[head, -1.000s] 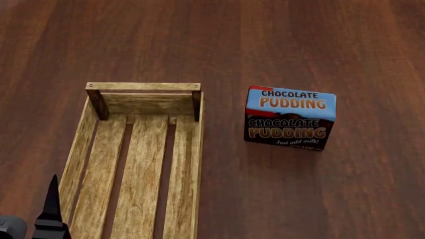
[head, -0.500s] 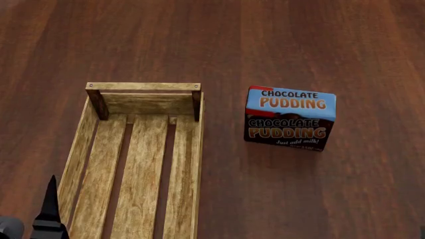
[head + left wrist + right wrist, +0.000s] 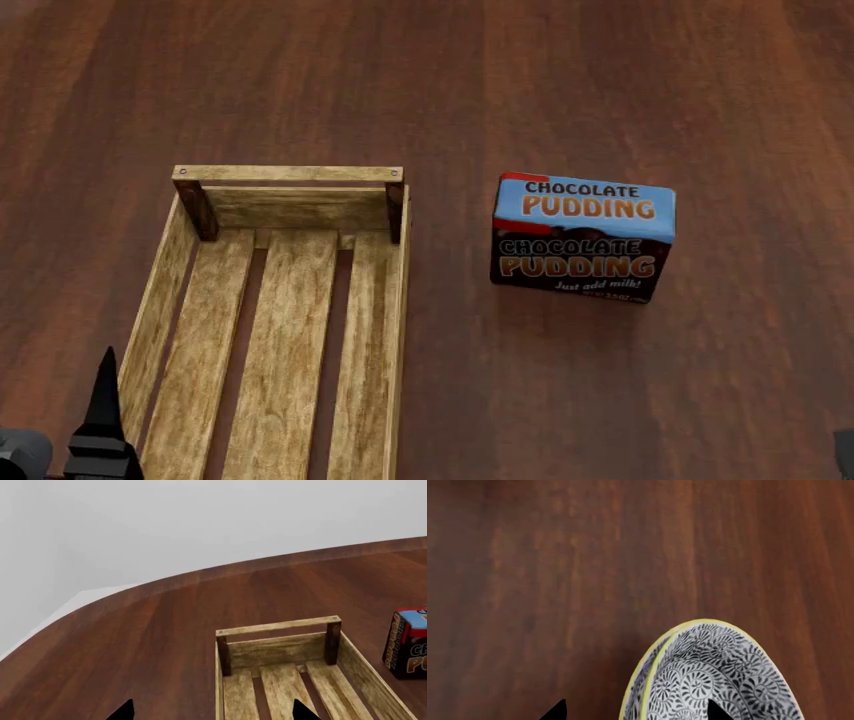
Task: Stack the left bowl on the right bowl and place them in the tray.
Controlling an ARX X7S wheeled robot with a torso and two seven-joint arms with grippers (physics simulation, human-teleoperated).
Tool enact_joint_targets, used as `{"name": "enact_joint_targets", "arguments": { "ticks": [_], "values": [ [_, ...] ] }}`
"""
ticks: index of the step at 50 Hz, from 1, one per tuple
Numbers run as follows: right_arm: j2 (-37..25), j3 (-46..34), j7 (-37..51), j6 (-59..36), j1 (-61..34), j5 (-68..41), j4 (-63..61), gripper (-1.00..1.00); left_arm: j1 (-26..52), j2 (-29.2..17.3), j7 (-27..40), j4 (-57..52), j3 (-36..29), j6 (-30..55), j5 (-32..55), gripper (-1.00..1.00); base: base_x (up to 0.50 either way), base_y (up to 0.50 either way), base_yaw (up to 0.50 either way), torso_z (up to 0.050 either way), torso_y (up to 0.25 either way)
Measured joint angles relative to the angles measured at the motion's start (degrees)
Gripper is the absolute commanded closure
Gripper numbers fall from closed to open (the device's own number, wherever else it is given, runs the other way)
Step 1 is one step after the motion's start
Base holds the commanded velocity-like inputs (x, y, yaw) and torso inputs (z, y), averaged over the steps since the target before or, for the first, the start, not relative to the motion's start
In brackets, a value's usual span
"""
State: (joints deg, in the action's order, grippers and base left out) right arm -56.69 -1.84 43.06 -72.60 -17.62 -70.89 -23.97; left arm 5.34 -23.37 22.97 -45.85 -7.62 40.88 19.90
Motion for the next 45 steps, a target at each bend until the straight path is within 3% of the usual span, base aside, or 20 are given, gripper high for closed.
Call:
{"name": "enact_joint_targets", "arguments": {
  "ticks": [45],
  "values": [
    [2.14,-8.93,-8.29,4.23,-3.26,8.83,12.08,-1.00,-0.50,-0.71,0.75,0.13,-0.26,-0.83,0.28,-1.00,0.00,0.00,0.00,0.000,0.000]
  ]
}}
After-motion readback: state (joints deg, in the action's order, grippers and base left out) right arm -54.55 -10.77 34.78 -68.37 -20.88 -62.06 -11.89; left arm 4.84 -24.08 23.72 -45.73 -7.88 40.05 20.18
